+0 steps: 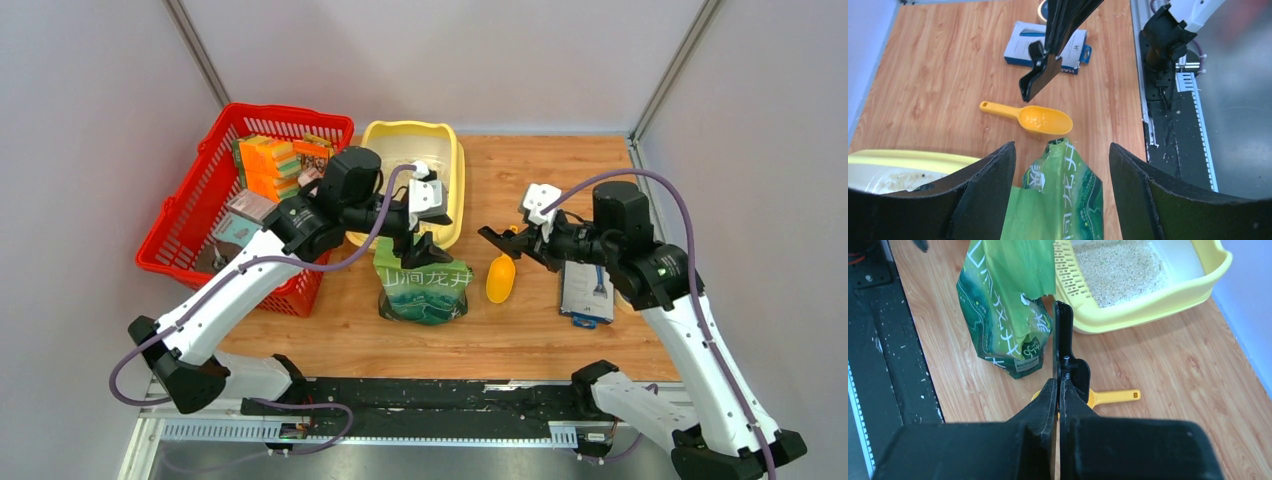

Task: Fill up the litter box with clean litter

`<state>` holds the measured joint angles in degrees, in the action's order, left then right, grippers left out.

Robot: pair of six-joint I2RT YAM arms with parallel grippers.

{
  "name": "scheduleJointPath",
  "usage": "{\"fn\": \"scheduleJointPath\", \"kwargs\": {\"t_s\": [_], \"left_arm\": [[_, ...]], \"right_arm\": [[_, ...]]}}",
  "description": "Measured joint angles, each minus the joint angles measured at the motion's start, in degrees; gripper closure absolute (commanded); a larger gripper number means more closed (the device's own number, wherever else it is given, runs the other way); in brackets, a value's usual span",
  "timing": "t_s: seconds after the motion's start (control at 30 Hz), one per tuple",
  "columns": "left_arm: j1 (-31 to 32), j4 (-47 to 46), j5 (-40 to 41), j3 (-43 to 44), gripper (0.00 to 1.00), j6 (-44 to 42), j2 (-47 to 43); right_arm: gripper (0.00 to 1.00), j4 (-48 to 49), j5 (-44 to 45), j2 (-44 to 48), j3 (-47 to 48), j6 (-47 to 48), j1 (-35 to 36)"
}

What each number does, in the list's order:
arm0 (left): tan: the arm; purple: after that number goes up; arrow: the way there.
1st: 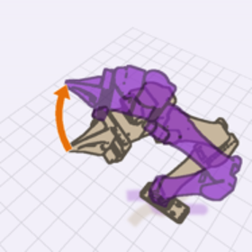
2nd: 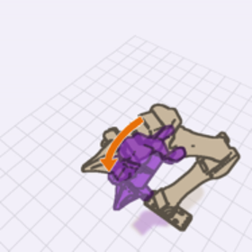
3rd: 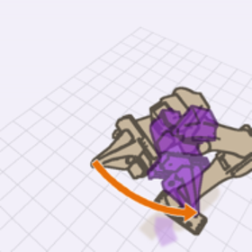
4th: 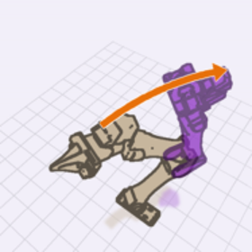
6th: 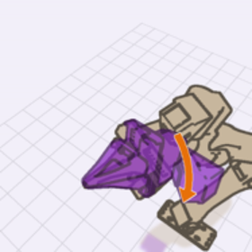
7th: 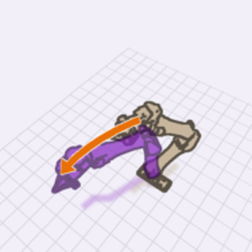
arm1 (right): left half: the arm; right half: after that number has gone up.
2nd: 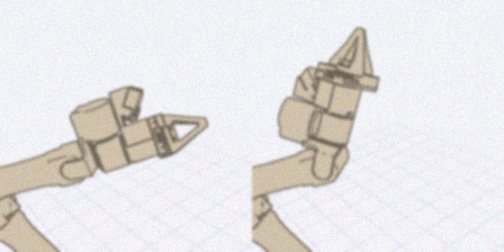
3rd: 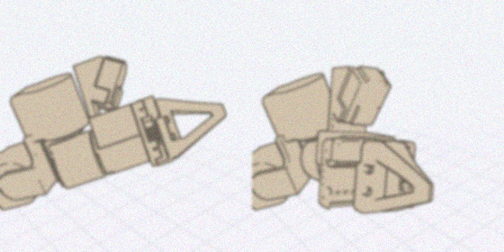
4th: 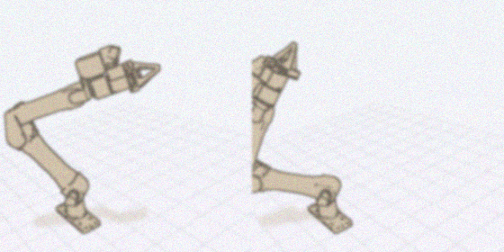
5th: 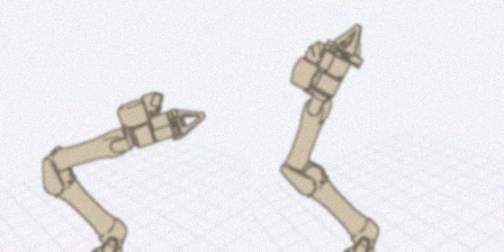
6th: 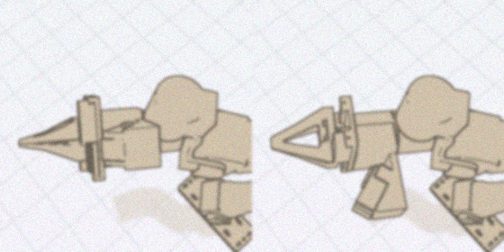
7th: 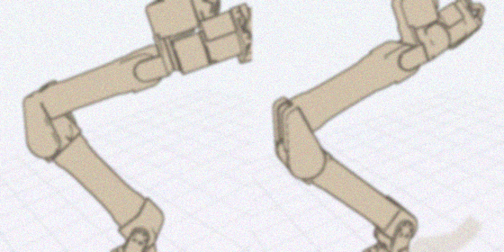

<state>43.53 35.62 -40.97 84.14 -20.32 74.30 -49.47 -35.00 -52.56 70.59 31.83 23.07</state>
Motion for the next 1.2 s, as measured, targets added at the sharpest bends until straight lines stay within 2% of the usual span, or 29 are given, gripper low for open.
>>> {"fn": "scheduleJointPath", "kwargs": {"t_s": [0.23, 0.47, 0.7, 1.03, 1.07, 1.13, 1.17, 1.2], "left_arm": [[3.52, -3.34, 0.37, 0.00, 0.26, 1.46, 2.01], [3.76, -6.73, 1.88, 0.28, 0.33, 3.80, 6.10], [3.76, -7.17, 1.14, 2.64, 0.58, 5.33, 8.63], [4.26, -6.21, -1.36, 3.56, 0.77, 5.44, 9.88], [4.28, -6.05, -1.40, 3.56, 0.87, 5.38, 10.01], [4.28, -5.73, -1.66, 3.58, 1.00, 5.18, 10.19], [4.28, -5.49, -1.81, 3.61, 1.00, 4.87, 10.21], [4.28, -5.31, -1.88, 3.65, 1.00, 4.76, 10.21]], "right_arm": [[1.00, -3.13, 1.25, -2.49, 3.61, 3.87, 4.07], [1.00, -3.93, 1.09, -2.43, 5.79, 5.11, 6.08], [1.00, -4.39, 1.11, -2.43, 5.81, 5.14, 6.49], [1.00, -4.20, 1.49, -2.43, 5.81, 4.94, 6.91], [1.00, -4.22, 1.49, -2.43, 5.81, 4.85, 6.91], [0.85, -4.35, 1.57, -2.43, 5.79, 4.66, 6.91], [0.78, -4.37, 1.66, -2.43, 5.77, 4.44, 6.91], [0.63, -4.33, 1.84, -2.43, 5.75, 4.02, 6.91]]}}
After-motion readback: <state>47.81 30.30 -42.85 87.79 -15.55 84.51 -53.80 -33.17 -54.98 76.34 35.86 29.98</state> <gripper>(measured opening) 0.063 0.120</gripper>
